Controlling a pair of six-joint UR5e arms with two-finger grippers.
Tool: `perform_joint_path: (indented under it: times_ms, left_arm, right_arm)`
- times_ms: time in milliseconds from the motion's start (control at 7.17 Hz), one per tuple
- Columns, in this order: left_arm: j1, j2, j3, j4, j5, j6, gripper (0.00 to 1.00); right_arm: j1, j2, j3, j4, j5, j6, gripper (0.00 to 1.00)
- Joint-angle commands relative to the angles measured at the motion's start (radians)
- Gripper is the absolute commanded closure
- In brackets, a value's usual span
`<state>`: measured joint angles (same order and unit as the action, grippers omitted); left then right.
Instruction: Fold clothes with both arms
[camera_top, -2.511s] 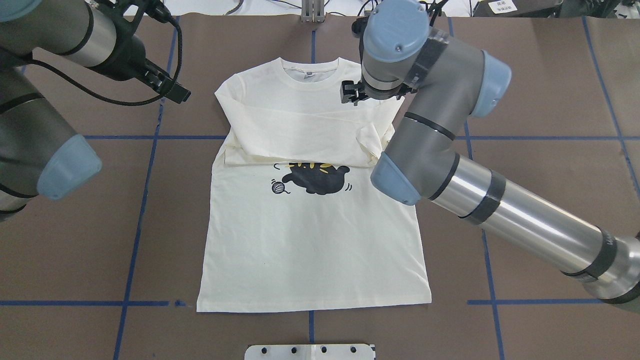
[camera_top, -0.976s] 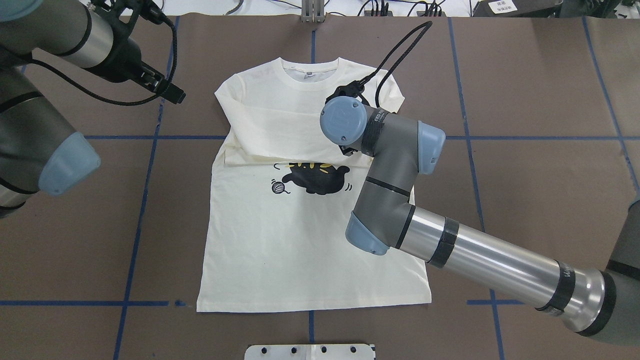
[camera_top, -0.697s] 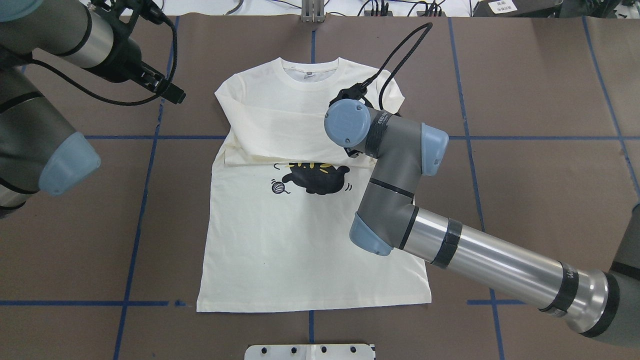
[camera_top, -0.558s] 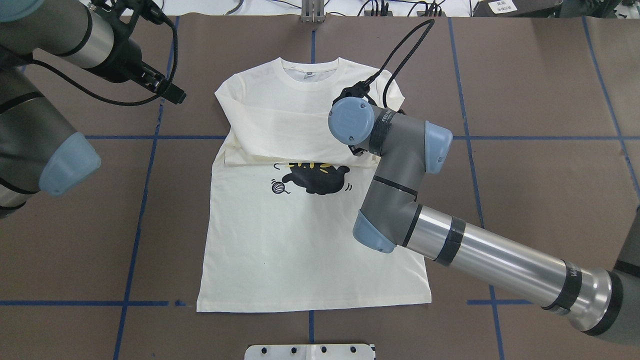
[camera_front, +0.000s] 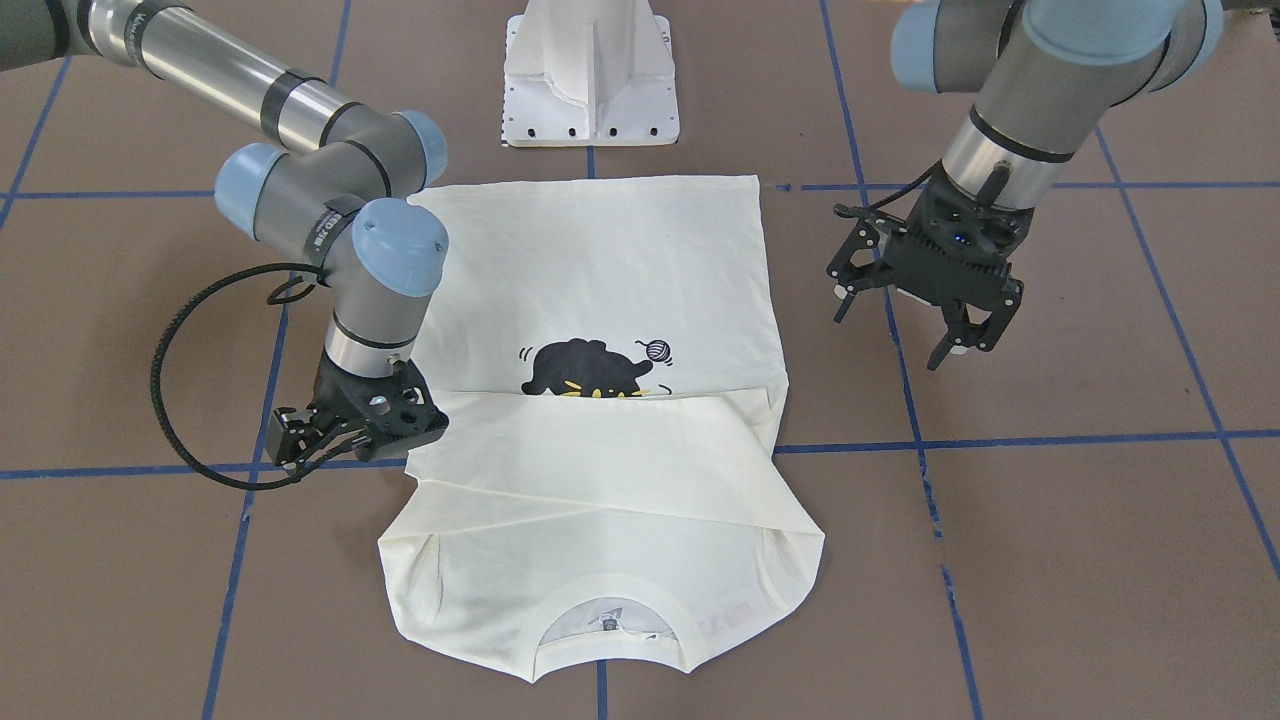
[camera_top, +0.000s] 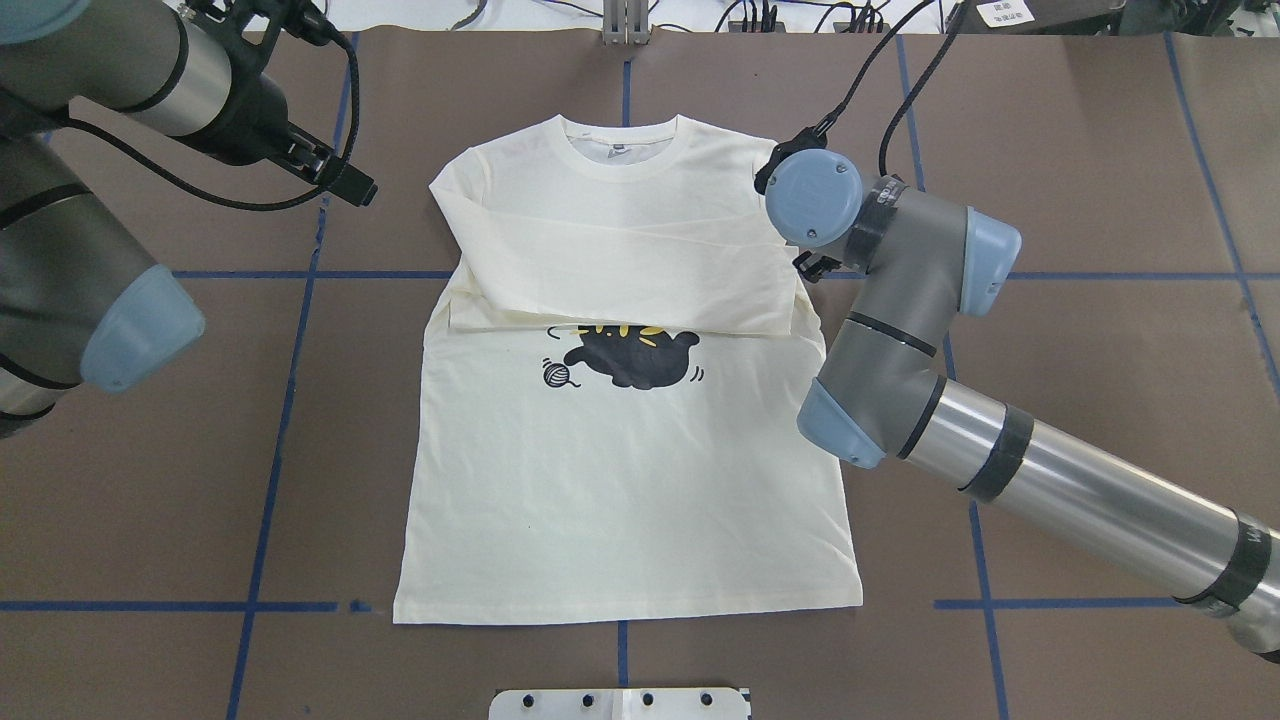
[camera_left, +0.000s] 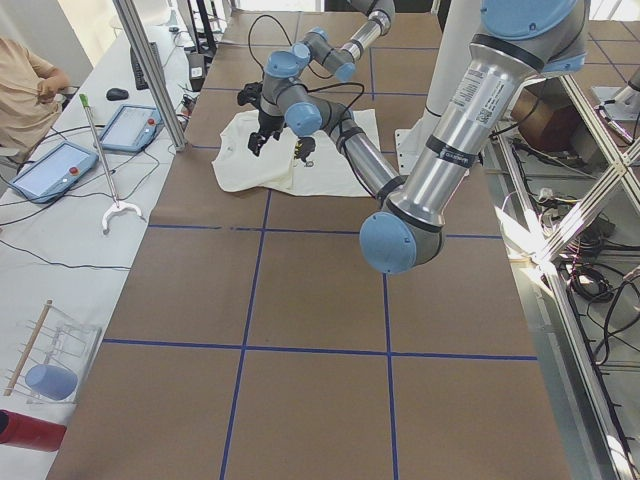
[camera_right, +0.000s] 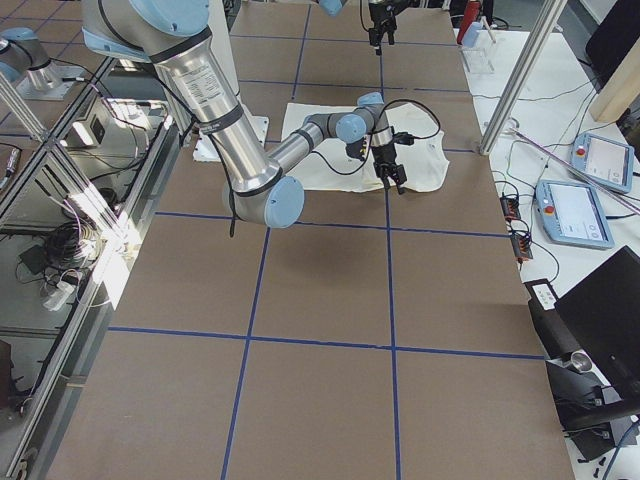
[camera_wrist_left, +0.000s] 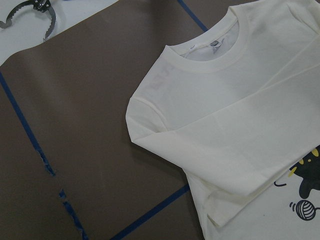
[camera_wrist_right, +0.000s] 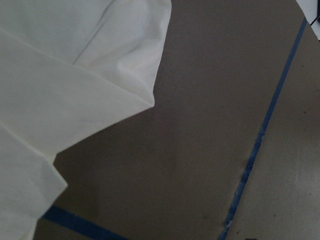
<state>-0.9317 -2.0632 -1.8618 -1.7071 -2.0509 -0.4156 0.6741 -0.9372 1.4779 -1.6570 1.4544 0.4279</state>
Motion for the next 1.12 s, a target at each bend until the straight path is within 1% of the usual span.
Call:
perform_joint_path:
  times_ms: [0, 139, 279, 418, 558, 697, 837, 976]
  left_arm:
    - [0.004, 0.014, 0.006, -0.057, 0.000, -0.026, 0.00]
    - [0.016, 0.017, 0.009, -0.087, 0.002, -0.088, 0.00]
    - [0.052, 0.043, 0.003, -0.142, 0.008, -0.165, 0.00]
    - [0.094, 0.082, -0.005, -0.214, 0.012, -0.257, 0.00]
    - [0.122, 0.122, -0.022, -0.277, 0.026, -0.375, 0.00]
    - [0.190, 0.165, -0.064, -0.305, 0.125, -0.473, 0.00]
    - [0.265, 0.193, -0.109, -0.305, 0.211, -0.548, 0.00]
    - [0.313, 0.234, -0.158, -0.305, 0.221, -0.616, 0.00]
  right_arm:
    - [0.027, -0.026, 0.086, 0.006, 0.082, -0.005, 0.02]
    - [0.044, -0.040, 0.175, 0.006, 0.201, 0.040, 0.01]
    - [0.044, -0.092, 0.300, 0.006, 0.271, 0.163, 0.01]
    - [0.036, -0.163, 0.432, 0.006, 0.288, 0.325, 0.00]
    - [0.022, -0.229, 0.528, 0.016, 0.317, 0.506, 0.00]
    - [-0.037, -0.291, 0.600, 0.073, 0.317, 0.666, 0.00]
    - [-0.098, -0.378, 0.620, 0.249, 0.310, 0.847, 0.00]
    - [-0.176, -0.500, 0.630, 0.468, 0.256, 1.008, 0.00]
